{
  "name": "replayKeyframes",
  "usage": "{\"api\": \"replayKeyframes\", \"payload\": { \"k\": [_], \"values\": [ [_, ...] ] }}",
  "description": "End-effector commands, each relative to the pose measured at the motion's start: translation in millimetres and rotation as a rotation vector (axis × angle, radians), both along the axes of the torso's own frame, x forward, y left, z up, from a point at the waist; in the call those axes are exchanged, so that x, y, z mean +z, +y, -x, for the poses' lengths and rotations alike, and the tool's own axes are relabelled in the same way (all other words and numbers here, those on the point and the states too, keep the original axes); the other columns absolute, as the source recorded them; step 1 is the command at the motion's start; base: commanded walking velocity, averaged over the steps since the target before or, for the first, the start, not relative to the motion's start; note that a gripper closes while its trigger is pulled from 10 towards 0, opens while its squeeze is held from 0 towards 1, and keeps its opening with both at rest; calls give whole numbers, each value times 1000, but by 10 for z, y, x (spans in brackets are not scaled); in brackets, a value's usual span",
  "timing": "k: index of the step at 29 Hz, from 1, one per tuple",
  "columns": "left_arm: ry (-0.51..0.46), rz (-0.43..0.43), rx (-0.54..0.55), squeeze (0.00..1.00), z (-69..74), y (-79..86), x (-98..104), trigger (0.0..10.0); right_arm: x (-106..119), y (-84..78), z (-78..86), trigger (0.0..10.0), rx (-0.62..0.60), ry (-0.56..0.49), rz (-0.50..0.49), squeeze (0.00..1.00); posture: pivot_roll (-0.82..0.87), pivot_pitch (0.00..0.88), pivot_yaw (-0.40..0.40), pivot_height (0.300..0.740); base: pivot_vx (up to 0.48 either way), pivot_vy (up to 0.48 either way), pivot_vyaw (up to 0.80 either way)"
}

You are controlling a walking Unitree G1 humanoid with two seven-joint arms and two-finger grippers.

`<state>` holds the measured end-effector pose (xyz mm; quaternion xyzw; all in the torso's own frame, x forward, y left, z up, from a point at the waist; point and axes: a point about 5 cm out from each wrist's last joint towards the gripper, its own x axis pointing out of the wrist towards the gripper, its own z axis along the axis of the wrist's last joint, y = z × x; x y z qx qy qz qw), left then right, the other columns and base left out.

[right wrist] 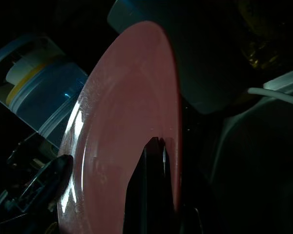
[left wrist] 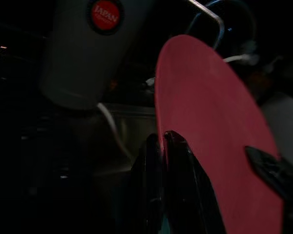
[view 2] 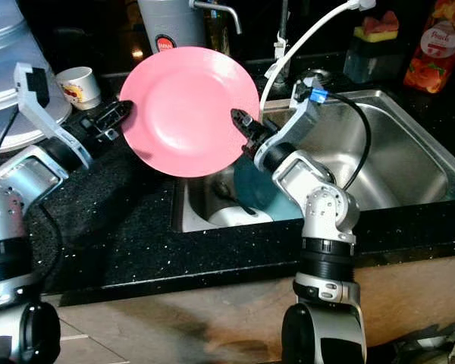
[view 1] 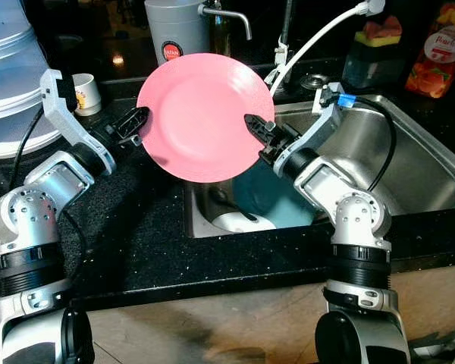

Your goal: Kitchen organization

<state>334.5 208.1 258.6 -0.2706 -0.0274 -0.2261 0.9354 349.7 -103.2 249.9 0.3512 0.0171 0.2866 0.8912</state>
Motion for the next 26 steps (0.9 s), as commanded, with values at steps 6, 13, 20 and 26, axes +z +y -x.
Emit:
{"api": "replayKeyframes", "payload": {
  "k": [6,13,20,26],
  "values": [
    [46,-84,108,1000,-63,109,-74,10000,16,-75,-38,0,-53,17,-23,0,18,18,60,740,0,0,0],
    [45,-101,176,0,-95,207,-64,10000,29,-204,-83,0,-122,24,-62,0,18,16,60,740,0,0,0],
    [-48,-400,179,0,-63,161,-99,10000,-6,-363,-133,0,-286,-31,210,0,18,15,61,740,0,0,0],
    [-196,-734,-64,0,153,-198,-237,10000,-156,-285,-158,10000,-339,-111,616,0,13,12,64,740,0,0,0]
  ]
}}
